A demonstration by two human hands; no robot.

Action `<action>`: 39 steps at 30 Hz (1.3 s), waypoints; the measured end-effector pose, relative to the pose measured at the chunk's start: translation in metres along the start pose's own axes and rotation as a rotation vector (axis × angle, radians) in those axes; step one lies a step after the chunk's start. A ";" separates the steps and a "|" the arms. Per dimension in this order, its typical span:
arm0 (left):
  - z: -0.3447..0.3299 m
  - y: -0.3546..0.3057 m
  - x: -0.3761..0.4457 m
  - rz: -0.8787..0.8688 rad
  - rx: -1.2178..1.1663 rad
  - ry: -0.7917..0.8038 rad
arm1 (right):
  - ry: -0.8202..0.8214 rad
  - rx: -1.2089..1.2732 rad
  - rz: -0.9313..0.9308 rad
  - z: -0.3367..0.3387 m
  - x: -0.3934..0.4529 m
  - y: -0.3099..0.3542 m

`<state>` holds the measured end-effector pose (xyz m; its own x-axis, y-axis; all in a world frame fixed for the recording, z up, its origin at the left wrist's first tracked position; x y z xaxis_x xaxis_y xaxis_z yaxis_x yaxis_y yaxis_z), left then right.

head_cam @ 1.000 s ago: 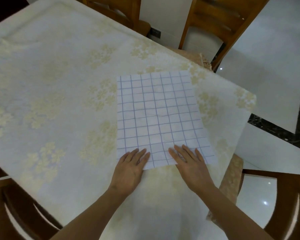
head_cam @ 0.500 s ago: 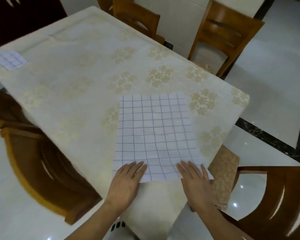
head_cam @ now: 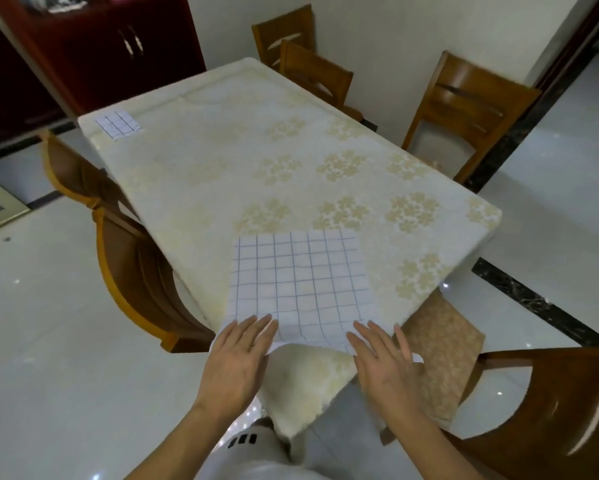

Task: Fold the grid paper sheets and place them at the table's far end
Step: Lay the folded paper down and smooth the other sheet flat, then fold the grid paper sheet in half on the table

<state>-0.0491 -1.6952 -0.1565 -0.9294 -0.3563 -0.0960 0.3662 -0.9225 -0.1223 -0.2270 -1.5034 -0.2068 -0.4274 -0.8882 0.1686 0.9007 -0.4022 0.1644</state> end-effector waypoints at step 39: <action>-0.054 0.173 0.273 -0.002 0.004 0.235 | 0.368 0.011 -0.255 -0.112 0.300 -0.070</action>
<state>-0.2365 -1.9441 -0.2574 -0.8940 -0.3106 -0.3231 0.3640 -0.9237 -0.1193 -0.4093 -1.7664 -0.2770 -0.5772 -0.7819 -0.2357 0.7686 -0.6176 0.1665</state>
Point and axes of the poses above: each hand's wrist, its own x-axis towards the middle knuckle, its own z-axis out of the back of the hand, y = z × x, the point moved 4 cm from there along x, towards the middle knuckle, and after that the axes turned 15 degrees about y, right-handed, at the moved point
